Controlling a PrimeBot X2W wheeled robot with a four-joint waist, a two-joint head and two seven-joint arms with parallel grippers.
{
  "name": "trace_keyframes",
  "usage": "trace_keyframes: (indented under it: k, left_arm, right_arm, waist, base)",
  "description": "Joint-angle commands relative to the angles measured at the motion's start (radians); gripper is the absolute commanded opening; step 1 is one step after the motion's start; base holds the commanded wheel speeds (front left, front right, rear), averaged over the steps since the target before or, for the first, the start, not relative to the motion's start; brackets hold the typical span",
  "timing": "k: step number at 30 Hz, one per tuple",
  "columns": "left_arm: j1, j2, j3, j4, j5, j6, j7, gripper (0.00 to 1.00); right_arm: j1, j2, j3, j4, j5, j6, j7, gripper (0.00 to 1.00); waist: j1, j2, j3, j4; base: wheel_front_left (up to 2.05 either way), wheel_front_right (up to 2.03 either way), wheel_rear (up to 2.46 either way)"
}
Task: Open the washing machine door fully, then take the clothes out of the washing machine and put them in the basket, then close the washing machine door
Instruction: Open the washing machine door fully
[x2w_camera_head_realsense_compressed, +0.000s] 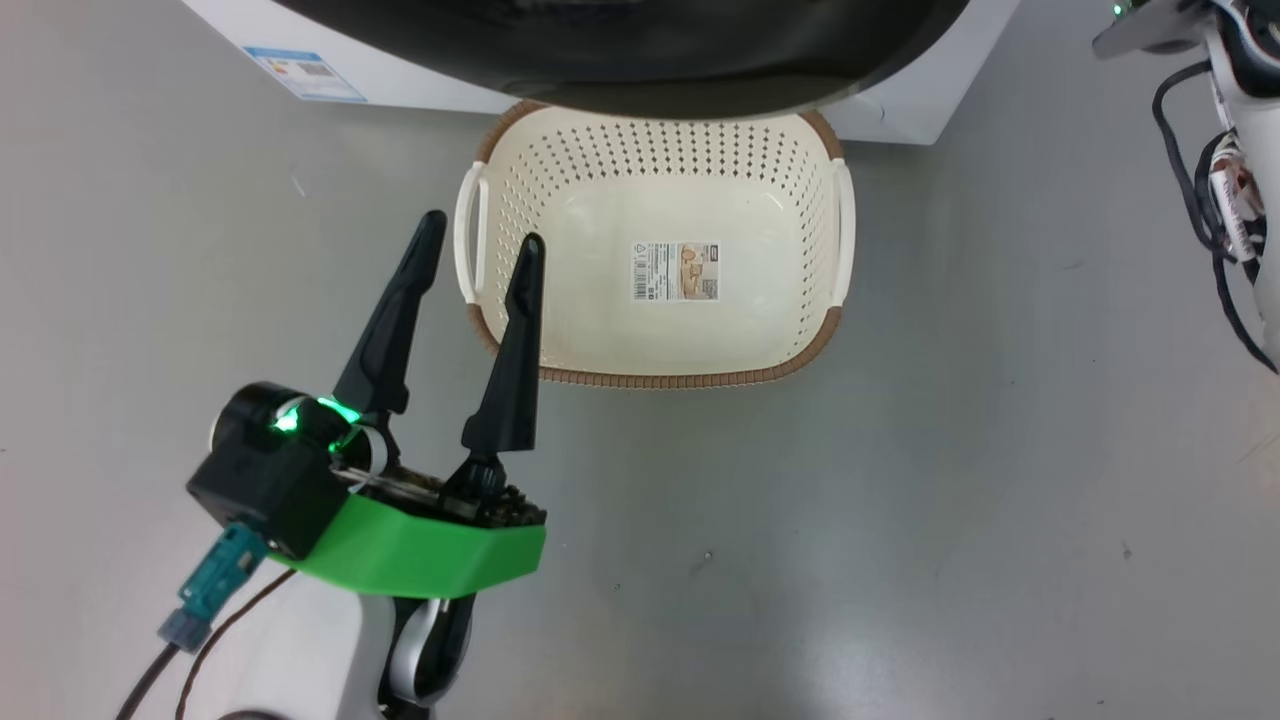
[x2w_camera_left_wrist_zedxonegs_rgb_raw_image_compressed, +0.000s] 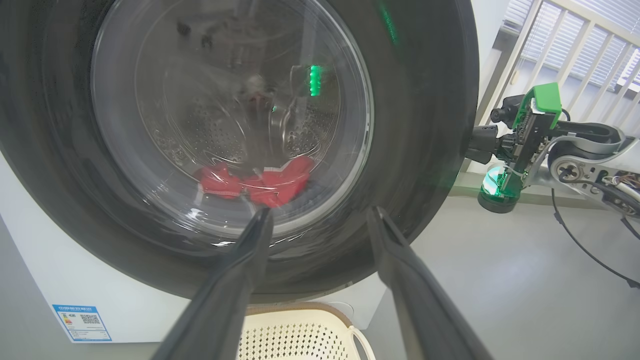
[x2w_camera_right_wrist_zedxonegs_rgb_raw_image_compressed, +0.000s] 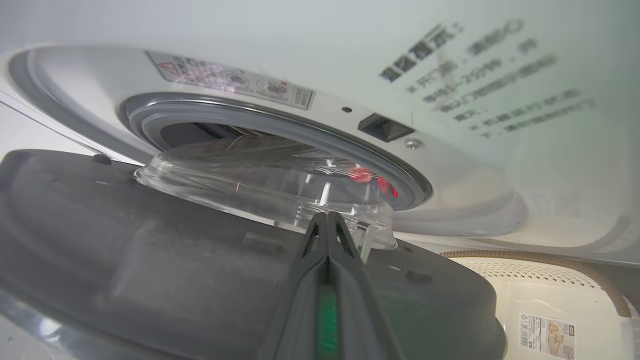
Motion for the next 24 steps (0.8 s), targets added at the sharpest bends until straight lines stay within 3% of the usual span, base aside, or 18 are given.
trace_keyframes:
  k: [1, 24]
  left_arm:
    - [-0.001, 0.019, 0.032, -0.027, -0.009, -0.003, -0.008, 1.00]
    - [0.054, 0.019, 0.051, -0.026, -0.019, 0.015, -0.008, 1.00]
  right_arm:
    - [0.029, 0.049, 0.026, -0.039, 0.010, 0.008, 0.022, 0.00]
    - [0.234, 0.032, 0.071, -0.160, 0.044, 0.008, 0.104, 0.00]
  waist:
    - [0.0000, -0.0001, -0.008, 0.001]
    - [0.0000, -0.0001, -0.145, 0.059]
  base:
    - [0.00, 0.00, 0.00]
    - [0.00, 0.00, 0.00]
